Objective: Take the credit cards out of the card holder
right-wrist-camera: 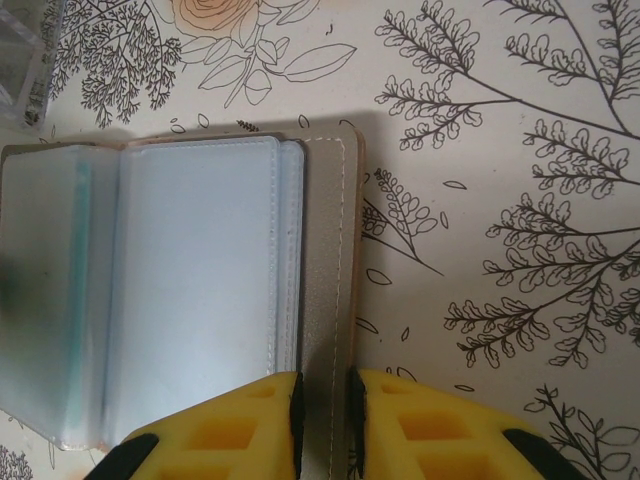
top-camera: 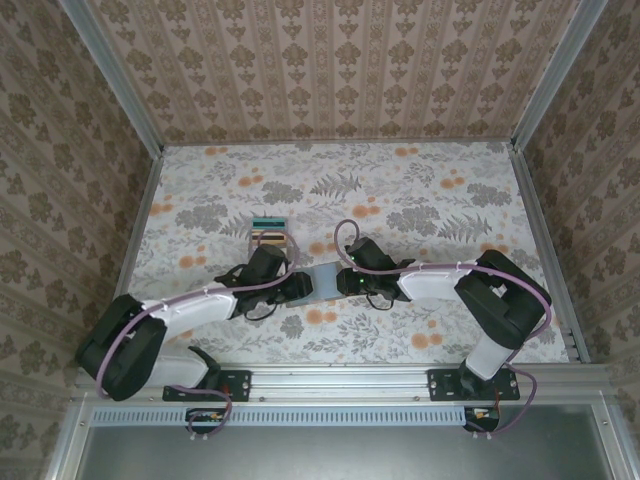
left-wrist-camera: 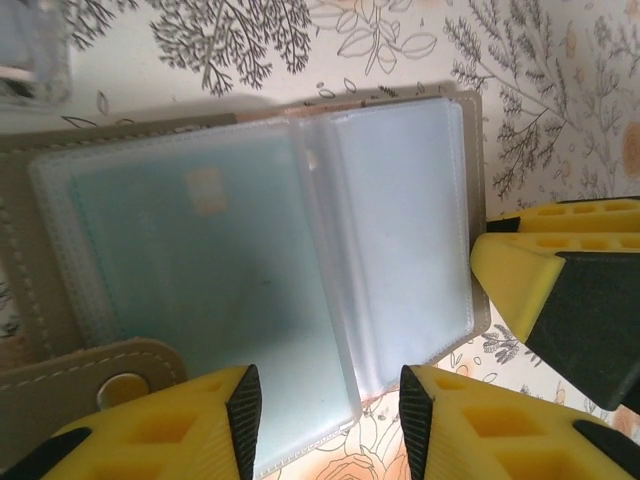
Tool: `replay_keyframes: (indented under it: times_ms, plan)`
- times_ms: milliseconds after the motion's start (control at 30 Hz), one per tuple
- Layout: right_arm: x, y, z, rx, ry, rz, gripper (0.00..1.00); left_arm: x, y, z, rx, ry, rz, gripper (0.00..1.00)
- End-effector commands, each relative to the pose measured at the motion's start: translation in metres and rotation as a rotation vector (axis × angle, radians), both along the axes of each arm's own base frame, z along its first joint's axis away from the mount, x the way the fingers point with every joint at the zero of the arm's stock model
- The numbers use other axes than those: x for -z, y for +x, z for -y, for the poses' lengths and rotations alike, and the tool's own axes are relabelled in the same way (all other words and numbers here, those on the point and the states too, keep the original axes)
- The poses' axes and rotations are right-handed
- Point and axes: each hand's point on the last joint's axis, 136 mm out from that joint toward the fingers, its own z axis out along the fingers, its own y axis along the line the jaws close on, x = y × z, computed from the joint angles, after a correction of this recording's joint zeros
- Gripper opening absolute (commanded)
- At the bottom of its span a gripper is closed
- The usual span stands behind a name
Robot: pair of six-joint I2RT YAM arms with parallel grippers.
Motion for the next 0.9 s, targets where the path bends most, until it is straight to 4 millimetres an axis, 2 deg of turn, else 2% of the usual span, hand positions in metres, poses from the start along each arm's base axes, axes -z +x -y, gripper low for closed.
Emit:
replay_keyframes:
  times_ms: [0, 100, 233, 867]
  plan:
    - [0.011, -0.01, -0.003, -0.014, -0.006, -0.048, 0.23, -0.001, -0.002, -0.018, -0.055, 0.048, 0.003, 0.44]
    - [0.011, -0.01, -0.004, -0.014, -0.007, -0.049, 0.23, -0.001, -0.007, -0.029, -0.082, 0.073, 0.001, 0.44]
    - [0.012, -0.01, -0.005, -0.016, -0.003, -0.054, 0.23, 0.003, -0.012, -0.033, -0.083, 0.079, -0.012, 0.43]
    - [0.011, -0.01, -0.007, -0.017, -0.006, -0.056, 0.23, 0.018, -0.01, -0.02, -0.047, 0.083, -0.062, 0.4]
